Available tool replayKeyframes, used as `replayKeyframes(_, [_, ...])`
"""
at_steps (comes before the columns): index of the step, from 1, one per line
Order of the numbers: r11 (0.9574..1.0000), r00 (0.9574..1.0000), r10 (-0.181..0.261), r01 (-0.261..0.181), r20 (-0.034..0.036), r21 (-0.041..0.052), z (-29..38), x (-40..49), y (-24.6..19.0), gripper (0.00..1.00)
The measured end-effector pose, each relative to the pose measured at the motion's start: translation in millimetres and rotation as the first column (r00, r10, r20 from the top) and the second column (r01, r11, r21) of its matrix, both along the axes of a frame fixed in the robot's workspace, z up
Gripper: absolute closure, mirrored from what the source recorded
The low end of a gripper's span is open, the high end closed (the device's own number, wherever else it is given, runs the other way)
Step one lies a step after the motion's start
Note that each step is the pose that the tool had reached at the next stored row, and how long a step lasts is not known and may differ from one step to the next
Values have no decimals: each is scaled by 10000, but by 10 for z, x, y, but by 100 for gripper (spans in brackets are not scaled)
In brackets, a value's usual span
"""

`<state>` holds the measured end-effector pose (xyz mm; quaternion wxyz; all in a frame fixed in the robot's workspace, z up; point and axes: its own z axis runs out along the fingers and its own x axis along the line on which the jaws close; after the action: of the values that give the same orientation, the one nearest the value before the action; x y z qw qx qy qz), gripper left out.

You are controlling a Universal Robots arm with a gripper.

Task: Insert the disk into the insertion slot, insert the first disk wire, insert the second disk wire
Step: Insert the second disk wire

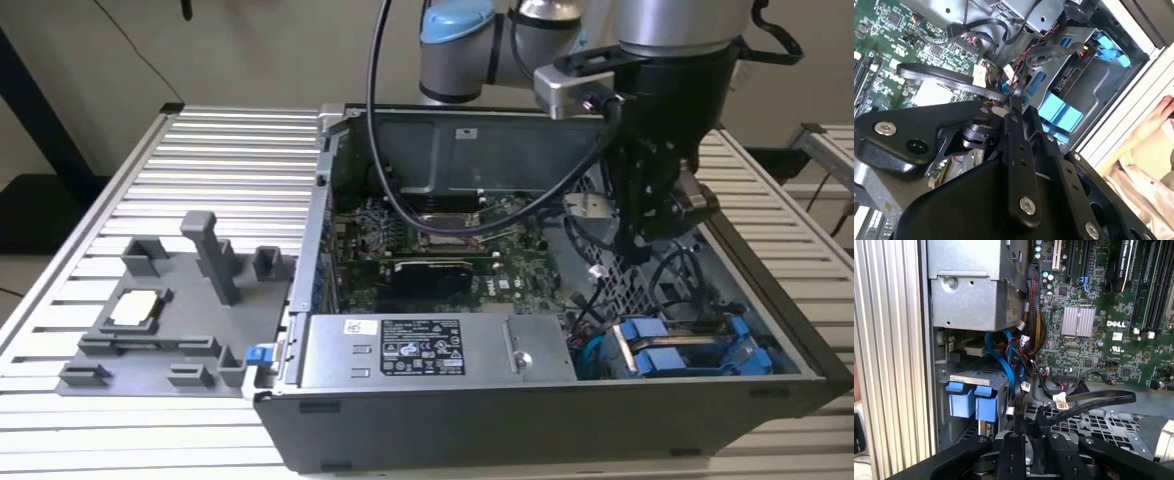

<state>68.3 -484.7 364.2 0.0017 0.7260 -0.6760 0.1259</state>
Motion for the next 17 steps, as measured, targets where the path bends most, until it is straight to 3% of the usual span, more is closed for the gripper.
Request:
replayKeyframes(2, [10000, 10000, -1, 1, 3, 14, -4, -1, 0, 78])
replayKeyframes(3, [10000, 10000, -1, 1, 4, 15, -4, -1, 0, 84])
replayKeyframes(10, [10000, 10000, -3, 3, 3, 18, -8, 5, -10, 84])
replayKeyframes(17, [10000, 10000, -1, 1, -86, 17, -9, 142, -139, 84])
